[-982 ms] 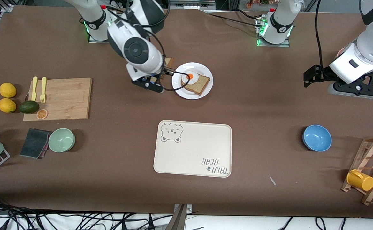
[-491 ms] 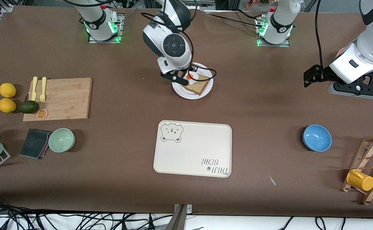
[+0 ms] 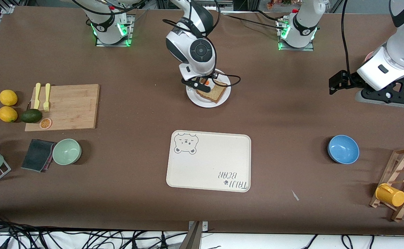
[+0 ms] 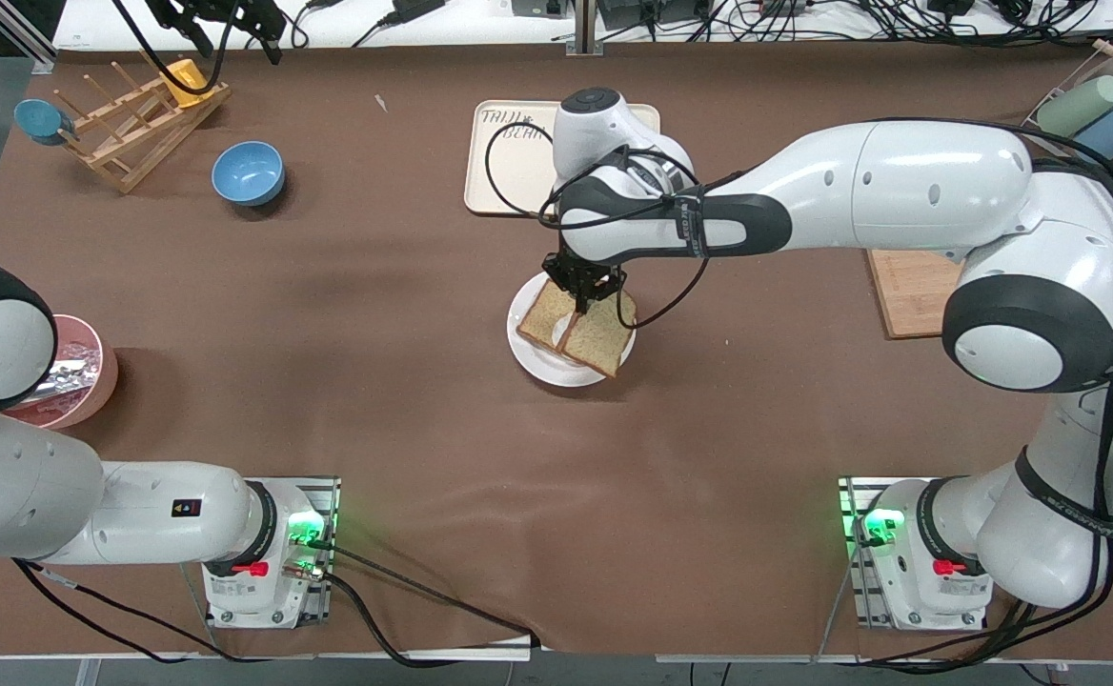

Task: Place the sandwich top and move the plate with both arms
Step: 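Lower the bread onto the egg slice and open the right gripper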

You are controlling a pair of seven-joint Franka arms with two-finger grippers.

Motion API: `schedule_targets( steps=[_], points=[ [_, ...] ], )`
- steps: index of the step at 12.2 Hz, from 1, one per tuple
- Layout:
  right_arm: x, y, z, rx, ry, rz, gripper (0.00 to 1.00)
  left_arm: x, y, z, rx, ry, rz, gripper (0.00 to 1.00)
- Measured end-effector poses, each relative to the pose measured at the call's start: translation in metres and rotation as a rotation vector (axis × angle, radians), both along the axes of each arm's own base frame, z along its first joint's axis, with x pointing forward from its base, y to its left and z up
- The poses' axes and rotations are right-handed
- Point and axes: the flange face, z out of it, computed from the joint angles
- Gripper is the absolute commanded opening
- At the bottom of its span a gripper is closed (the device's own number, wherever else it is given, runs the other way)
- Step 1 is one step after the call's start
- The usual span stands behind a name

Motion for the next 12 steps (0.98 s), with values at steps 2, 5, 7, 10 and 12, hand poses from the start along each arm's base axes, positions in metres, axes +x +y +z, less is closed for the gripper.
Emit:
schedule_targets(
  steps=[2, 5, 7, 10, 12],
  points=[
    [-0.002, 0.003, -0.005, 0.007, -0.004, 0.0, 0.0, 0.0, 0.0, 0.0, 0.0, 0.0, 0.0, 1.0],
    [-0.001, 0.006, -0.014, 0.017, -0.008, -0.005, 0.0, 0.0, 0.001, 0.0, 0.0, 0.0, 0.003, 1.0],
    [-0.001, 0.007, -0.018, 0.021, -0.01, -0.008, 0.0, 0.0, 0.002, 0.0, 0.0, 0.0, 0.004, 1.0],
    [0.002, 0.009, -0.022, 0.035, -0.021, -0.016, 0.2, 0.001, 0.002, 0.0, 0.0, 0.0, 0.004, 1.0],
    [0.003, 0.01, -0.029, 0.044, -0.026, -0.021, 0.59, 0.001, 0.002, 0.0, 0.0, 0.0, 0.004, 1.0]
  ],
)
